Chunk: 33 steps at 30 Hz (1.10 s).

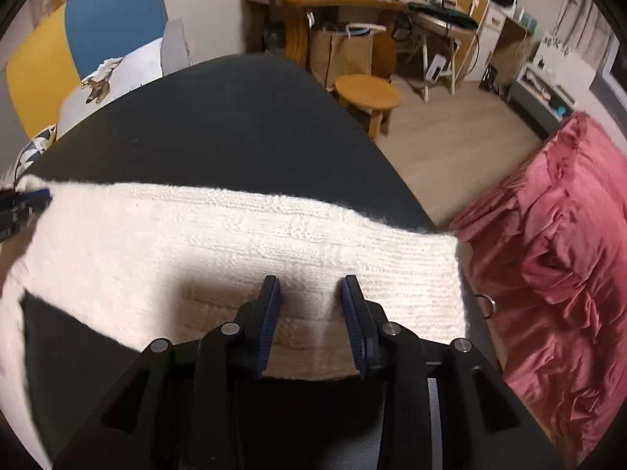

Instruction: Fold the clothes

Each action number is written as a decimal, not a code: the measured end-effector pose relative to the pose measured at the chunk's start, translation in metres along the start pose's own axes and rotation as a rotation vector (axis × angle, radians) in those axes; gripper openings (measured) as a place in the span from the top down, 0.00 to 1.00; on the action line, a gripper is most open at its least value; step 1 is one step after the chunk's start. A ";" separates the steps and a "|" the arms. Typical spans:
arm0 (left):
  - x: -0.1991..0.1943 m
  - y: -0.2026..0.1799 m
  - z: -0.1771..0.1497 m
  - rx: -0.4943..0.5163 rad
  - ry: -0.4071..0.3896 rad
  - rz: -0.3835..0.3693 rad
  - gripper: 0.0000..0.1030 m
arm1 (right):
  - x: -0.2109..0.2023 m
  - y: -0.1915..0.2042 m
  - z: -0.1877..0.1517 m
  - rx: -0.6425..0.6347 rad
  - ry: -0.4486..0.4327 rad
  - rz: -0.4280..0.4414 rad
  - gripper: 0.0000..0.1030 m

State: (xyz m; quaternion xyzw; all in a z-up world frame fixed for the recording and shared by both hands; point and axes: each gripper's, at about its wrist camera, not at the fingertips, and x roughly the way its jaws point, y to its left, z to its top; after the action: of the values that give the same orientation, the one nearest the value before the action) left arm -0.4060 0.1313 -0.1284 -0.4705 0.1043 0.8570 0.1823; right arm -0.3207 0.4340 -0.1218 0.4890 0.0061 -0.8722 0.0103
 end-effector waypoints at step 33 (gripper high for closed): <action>-0.003 -0.107 0.005 0.269 0.022 -0.052 0.83 | -0.034 -0.056 -0.054 0.057 -0.112 0.008 0.55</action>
State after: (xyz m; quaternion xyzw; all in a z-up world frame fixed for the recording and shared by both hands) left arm -0.3642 0.2296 -0.1236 -0.4538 0.2081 0.8250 0.2649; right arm -0.2588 0.4917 -0.1209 0.4394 -0.0216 -0.8980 0.0003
